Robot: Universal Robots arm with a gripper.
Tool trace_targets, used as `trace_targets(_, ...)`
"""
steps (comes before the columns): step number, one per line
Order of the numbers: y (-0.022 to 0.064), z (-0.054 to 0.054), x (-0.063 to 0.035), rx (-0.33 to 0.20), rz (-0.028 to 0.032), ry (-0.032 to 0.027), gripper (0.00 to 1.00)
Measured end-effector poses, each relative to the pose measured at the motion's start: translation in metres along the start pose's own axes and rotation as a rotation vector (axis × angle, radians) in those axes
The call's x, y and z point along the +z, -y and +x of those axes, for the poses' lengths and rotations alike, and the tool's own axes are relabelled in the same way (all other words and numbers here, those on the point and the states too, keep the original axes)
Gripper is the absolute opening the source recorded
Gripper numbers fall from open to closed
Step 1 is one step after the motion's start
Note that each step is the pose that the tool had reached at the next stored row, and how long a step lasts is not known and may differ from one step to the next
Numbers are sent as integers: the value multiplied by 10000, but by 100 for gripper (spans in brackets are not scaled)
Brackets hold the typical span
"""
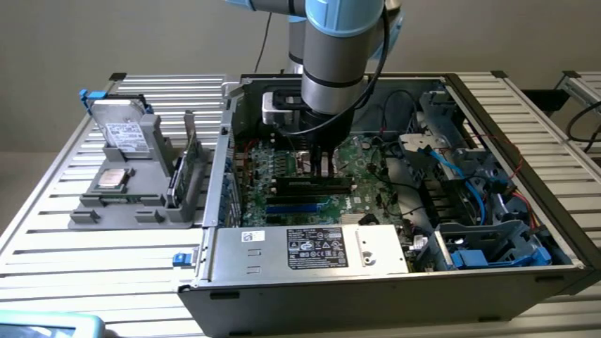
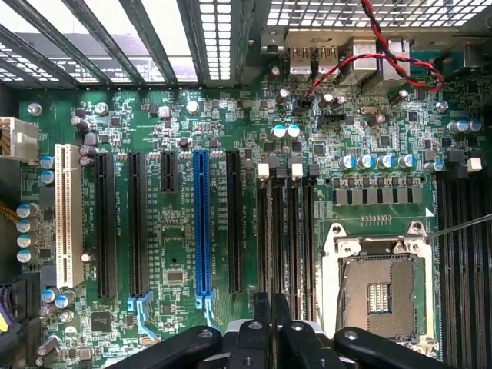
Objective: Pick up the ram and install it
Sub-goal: 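Insert the ram into the slot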
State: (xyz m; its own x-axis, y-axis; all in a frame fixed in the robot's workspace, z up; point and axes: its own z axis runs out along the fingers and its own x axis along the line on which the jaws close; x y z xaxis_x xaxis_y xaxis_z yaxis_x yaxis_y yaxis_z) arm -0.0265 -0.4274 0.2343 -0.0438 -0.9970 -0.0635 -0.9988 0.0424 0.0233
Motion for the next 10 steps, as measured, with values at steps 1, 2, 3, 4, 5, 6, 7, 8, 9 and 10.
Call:
trace_targets(1, 0, 0, 3, 0, 0, 2, 13)
trace_targets(2, 0, 0, 7, 0, 1, 2, 13)
trace_targets(3, 0, 1, 10, 0, 1, 2, 13)
trace_targets(4, 0, 1, 13, -2, 0, 1, 13)
trace_targets(5, 1, 1, 17, -5, 1, 2, 13)
trace_targets(6, 0, 1, 19, -10, 0, 1, 13)
trace_targets(7, 0, 1, 21, -18, -2, 0, 13)
trace_targets(8, 1, 1, 22, -32, -2, 0, 13)
trace_targets(9, 1, 1, 23, -48, -2, 0, 13)
trace_targets(10, 1, 1, 23, -65, -4, 0, 13)
